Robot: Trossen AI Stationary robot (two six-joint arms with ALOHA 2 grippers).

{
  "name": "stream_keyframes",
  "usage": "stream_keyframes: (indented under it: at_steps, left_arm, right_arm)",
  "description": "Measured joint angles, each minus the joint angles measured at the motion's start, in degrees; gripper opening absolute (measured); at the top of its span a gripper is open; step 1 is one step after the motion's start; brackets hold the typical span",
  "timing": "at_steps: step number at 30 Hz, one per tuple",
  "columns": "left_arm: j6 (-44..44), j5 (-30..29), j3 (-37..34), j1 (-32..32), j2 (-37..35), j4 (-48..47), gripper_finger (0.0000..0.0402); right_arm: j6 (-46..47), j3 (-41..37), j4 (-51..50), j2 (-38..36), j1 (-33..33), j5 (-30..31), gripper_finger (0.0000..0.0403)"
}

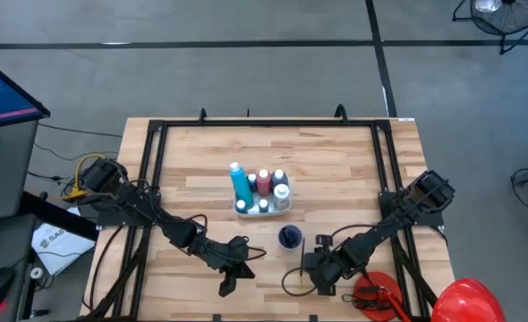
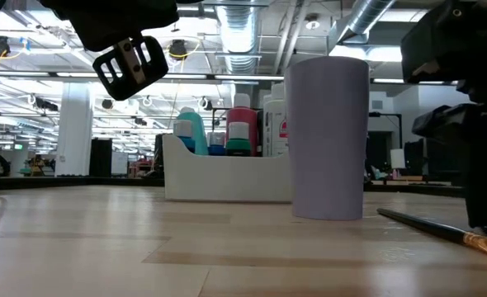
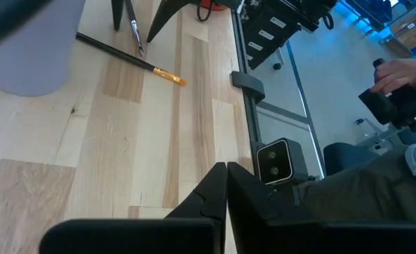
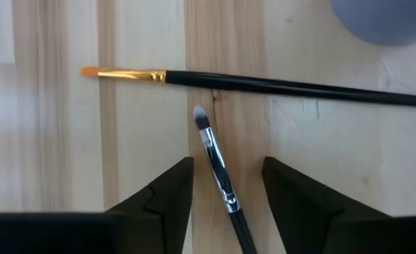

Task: Pick & Place Paint Supplies
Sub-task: Put the silver paintbrush into the blue cup

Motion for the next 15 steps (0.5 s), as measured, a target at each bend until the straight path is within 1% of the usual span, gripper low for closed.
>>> stream_keyframes:
  at_steps: [9, 15]
  left_arm:
    - [-0.10, -0.25, -0.02, 0.00, 0.00, 0.00, 0.0003]
    - [-0.87, -0.45, -0.02, 0.01, 0.00, 0.00, 0.0003]
  right_arm:
    - [0.22, 0.14, -0.37, 1.06, 1.09, 1.03, 0.0118]
    - [0.68, 0.15, -0.30, 1.07, 1.11, 0.53, 0.0084]
